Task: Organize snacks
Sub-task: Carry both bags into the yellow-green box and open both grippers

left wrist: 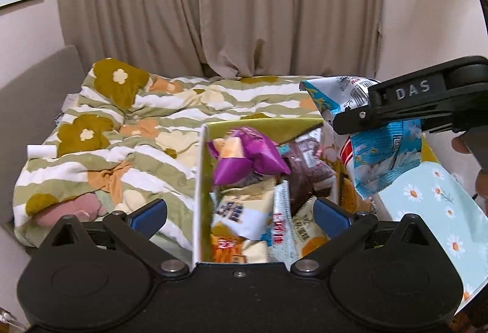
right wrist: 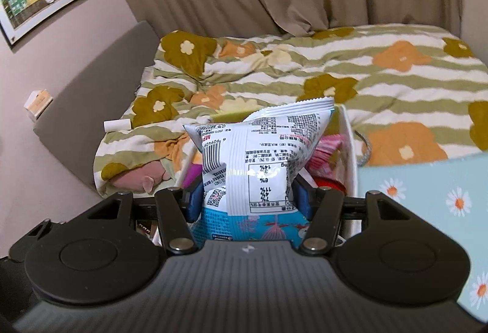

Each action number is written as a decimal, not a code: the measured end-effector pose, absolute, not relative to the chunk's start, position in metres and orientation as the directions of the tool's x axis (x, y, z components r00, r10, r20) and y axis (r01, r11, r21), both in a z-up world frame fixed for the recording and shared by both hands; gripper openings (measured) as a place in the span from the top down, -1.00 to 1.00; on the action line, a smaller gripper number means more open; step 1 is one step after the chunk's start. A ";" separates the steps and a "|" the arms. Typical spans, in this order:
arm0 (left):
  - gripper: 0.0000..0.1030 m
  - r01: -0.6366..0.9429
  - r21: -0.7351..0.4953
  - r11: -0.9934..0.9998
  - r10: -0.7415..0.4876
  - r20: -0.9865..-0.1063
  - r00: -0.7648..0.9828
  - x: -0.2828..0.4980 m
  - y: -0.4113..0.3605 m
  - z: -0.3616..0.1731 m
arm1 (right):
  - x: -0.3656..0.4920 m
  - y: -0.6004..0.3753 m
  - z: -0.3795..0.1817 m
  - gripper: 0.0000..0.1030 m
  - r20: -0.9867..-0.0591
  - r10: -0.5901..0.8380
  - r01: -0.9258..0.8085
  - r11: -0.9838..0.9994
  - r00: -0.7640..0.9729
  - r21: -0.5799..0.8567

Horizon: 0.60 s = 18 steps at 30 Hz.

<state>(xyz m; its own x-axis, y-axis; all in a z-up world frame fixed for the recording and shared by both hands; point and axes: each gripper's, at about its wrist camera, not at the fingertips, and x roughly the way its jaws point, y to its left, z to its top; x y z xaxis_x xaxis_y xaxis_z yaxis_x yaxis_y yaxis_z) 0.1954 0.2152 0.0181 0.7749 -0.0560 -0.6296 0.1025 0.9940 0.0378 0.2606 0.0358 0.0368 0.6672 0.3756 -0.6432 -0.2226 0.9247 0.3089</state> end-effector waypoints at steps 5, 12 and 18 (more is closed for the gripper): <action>-1.00 0.084 0.040 0.996 -0.040 -0.632 0.774 0.197 0.224 0.016 | 0.271 0.060 0.031 -0.54 -0.661 0.352 -0.252 0.936 0.663 0.245; -1.00 0.112 0.042 0.993 -0.056 -0.665 0.745 0.199 0.228 -0.001 | 0.266 0.067 0.014 -1.00 -0.652 0.357 -0.230 0.933 0.669 0.275; -1.00 0.135 0.034 0.990 -0.076 -0.682 0.727 0.201 0.230 -0.009 | 0.258 0.065 0.008 -1.00 -0.666 0.313 -0.190 0.949 0.676 0.253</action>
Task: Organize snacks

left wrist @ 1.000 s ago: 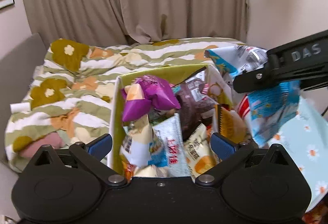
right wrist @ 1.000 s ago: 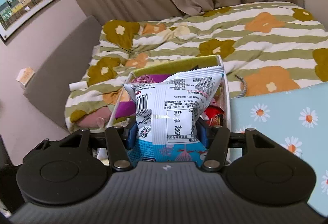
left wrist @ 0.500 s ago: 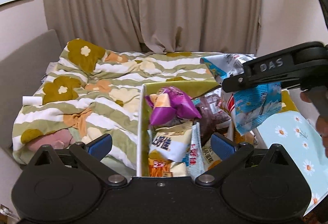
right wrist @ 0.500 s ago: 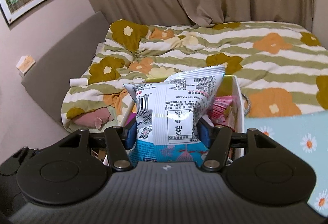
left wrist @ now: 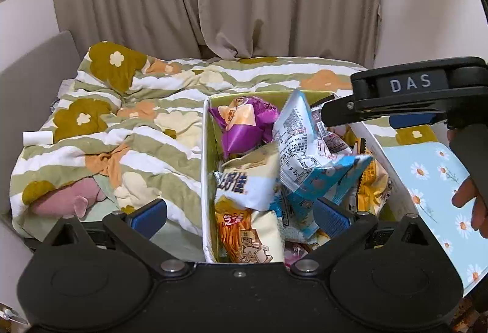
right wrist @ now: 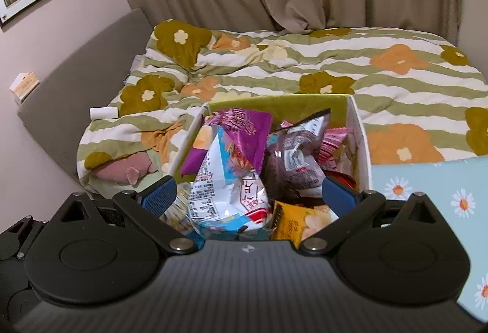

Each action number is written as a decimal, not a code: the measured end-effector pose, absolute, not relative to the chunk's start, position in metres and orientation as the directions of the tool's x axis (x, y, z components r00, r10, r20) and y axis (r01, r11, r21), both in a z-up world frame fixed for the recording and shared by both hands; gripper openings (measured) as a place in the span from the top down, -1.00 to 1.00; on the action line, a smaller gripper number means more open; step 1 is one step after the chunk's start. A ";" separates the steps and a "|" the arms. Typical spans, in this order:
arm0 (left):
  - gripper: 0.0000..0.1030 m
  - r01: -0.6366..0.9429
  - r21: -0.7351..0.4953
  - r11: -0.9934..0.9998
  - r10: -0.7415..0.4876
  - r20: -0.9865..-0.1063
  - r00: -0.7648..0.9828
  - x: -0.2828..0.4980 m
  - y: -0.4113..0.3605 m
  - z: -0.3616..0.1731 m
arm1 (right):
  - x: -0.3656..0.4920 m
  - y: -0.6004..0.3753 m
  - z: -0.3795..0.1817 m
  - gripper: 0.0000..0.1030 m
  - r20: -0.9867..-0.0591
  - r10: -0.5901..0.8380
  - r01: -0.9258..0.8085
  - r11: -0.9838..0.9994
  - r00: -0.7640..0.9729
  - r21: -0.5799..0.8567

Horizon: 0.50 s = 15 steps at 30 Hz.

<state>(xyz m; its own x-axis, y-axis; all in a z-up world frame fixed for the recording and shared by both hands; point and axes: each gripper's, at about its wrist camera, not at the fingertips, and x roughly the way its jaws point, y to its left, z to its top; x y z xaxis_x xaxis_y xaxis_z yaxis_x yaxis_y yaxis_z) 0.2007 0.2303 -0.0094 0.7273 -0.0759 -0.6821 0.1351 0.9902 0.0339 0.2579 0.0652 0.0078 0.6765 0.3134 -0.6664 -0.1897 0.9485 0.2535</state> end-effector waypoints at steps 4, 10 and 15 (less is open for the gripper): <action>-1.00 0.138 0.042 0.990 -0.074 -0.670 0.738 0.195 0.226 -0.003 | 0.248 0.059 0.015 -1.00 -0.655 0.308 -0.185 0.950 0.690 0.253; -1.00 0.135 0.054 0.989 -0.072 -0.625 0.777 0.180 0.213 0.020 | 0.223 0.041 0.042 -1.00 -0.596 0.304 -0.196 0.951 0.743 0.241; -1.00 0.113 0.029 0.993 -0.075 -0.587 0.806 0.157 0.195 0.044 | 0.187 0.012 0.069 -1.00 -0.533 0.280 -0.204 0.959 0.798 0.198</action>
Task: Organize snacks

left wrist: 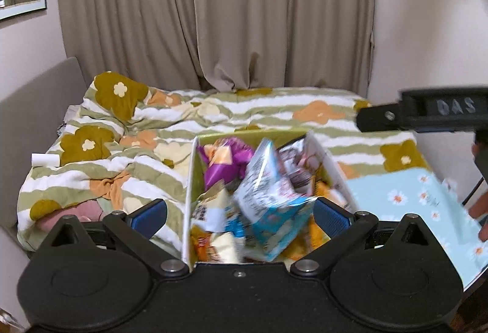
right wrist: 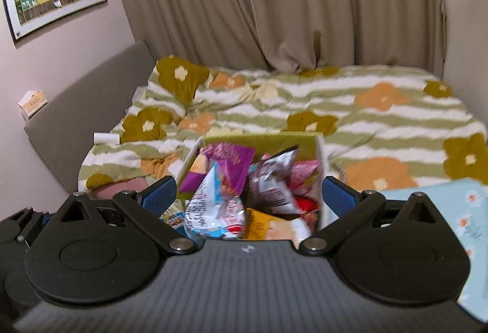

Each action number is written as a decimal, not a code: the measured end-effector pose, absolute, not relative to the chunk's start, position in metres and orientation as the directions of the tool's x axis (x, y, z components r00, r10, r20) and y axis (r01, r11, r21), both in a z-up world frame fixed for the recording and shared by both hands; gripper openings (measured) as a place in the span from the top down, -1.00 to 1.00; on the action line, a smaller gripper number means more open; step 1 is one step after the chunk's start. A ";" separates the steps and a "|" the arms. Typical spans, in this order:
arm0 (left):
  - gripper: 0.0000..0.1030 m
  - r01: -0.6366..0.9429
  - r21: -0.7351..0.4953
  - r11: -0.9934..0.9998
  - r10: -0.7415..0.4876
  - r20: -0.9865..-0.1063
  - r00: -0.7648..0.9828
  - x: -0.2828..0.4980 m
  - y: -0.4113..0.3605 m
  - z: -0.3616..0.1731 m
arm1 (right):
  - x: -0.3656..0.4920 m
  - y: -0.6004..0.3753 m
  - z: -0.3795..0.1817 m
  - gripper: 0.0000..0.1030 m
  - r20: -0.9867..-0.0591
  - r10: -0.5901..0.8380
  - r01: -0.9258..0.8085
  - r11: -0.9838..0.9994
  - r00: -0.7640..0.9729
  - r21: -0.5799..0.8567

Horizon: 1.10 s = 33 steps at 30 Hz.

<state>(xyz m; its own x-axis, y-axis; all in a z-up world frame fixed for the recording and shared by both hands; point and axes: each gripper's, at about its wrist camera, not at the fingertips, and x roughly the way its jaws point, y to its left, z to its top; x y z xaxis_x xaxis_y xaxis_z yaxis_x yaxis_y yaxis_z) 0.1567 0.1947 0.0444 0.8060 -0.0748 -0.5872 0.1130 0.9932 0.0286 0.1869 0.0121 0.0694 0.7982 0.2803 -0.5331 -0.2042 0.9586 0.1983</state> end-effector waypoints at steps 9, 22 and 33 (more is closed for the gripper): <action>-1.00 0.060 0.007 0.998 -0.046 -0.546 0.836 0.112 0.159 0.068 | 0.115 -0.055 0.090 -1.00 -0.478 0.155 -0.122 0.988 0.865 0.099; -1.00 0.088 0.026 0.996 -0.060 -0.539 0.840 0.066 0.116 0.054 | 0.058 -0.096 0.040 -1.00 -0.605 0.014 0.001 1.000 0.796 0.026; -1.00 0.097 0.036 0.995 -0.061 -0.557 0.828 0.056 0.108 0.044 | 0.042 -0.109 0.025 -1.00 -0.635 -0.016 0.049 0.998 0.772 0.035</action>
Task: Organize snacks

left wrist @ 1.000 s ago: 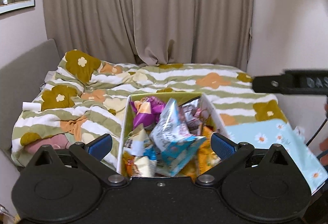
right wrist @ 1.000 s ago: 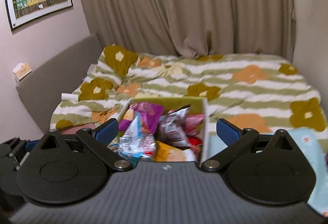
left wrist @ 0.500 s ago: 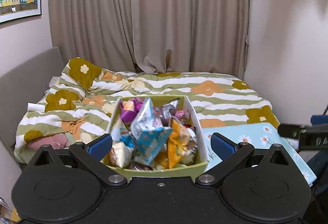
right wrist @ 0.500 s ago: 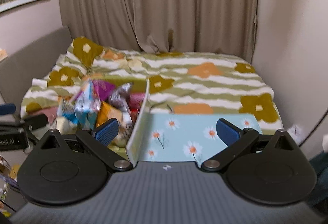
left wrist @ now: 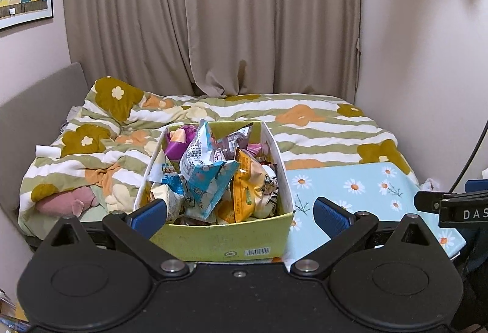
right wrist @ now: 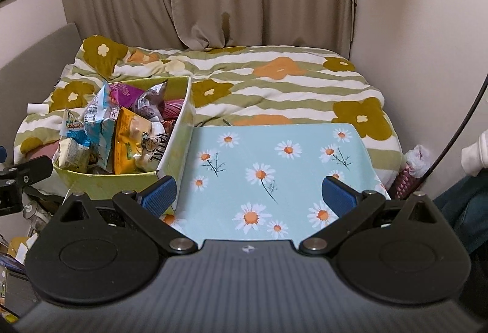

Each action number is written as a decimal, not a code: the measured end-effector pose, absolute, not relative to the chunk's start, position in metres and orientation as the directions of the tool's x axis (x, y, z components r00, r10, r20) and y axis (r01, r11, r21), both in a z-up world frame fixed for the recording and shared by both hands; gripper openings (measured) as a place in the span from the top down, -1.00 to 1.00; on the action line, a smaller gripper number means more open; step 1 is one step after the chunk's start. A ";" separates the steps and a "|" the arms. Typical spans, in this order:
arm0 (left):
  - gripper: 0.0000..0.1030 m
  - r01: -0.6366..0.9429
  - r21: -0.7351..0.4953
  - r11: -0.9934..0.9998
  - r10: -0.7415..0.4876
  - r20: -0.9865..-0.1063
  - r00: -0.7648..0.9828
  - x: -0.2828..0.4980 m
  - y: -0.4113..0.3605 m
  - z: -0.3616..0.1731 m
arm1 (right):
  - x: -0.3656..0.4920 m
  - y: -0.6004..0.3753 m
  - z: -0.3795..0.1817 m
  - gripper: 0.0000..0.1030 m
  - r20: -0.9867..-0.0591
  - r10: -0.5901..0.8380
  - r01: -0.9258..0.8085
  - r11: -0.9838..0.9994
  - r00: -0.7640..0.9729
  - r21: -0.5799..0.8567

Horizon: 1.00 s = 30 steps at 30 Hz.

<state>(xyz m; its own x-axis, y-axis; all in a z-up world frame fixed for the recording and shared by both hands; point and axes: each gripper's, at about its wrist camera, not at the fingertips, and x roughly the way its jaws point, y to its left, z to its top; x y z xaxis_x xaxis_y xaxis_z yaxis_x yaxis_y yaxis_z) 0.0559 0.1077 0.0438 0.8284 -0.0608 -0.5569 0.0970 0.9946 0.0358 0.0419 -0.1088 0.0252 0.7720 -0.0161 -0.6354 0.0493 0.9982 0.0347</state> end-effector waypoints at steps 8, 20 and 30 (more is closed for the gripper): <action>-1.00 0.095 0.044 0.995 -0.054 -0.556 0.829 0.054 0.109 0.045 | 0.039 -0.108 0.027 -1.00 -0.632 -0.014 0.050 0.998 0.775 0.039; -1.00 0.099 0.042 0.994 -0.059 -0.556 0.829 0.052 0.109 0.046 | 0.040 -0.108 0.027 -1.00 -0.634 -0.014 0.049 0.998 0.773 0.038; -1.00 0.103 0.043 0.994 -0.062 -0.557 0.828 0.052 0.109 0.046 | 0.038 -0.106 0.027 -1.00 -0.636 -0.017 0.052 0.998 0.771 0.036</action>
